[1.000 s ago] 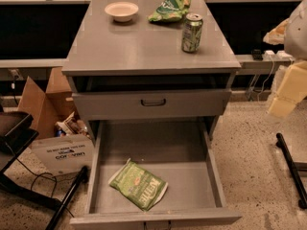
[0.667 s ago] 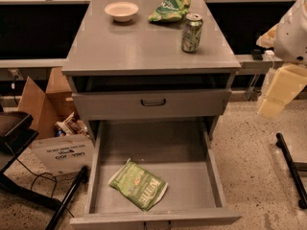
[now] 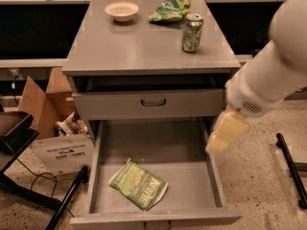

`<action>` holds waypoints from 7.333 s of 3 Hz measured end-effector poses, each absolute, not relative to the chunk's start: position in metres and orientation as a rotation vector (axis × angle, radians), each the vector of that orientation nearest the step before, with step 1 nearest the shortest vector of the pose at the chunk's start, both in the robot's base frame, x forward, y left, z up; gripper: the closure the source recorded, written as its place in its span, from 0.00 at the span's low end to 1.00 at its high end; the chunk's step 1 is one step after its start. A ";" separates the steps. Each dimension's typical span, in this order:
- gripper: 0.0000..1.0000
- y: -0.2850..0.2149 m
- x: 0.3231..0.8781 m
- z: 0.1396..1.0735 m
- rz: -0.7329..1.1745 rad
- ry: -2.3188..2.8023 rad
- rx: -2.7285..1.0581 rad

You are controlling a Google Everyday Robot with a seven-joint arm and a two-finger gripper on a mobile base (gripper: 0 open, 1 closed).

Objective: Pick green jalapeno chip bag from middle drawer and place on counter

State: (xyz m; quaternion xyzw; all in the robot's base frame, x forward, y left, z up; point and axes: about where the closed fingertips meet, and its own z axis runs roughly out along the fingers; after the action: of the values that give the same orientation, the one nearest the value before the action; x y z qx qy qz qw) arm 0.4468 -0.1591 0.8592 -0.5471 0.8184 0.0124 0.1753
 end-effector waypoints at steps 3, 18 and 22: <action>0.00 -0.063 0.501 0.642 0.160 2.369 -1.433; 1.00 0.061 0.416 0.549 0.367 2.520 -1.604; 1.00 0.034 0.555 0.877 0.140 2.414 -1.541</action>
Offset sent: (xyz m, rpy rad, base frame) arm 0.0897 0.1198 -0.2624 0.1401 -0.0398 -0.0987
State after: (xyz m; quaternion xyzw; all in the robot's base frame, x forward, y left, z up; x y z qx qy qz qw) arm 0.5549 0.0339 0.8773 -0.5324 0.8340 0.0483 0.1366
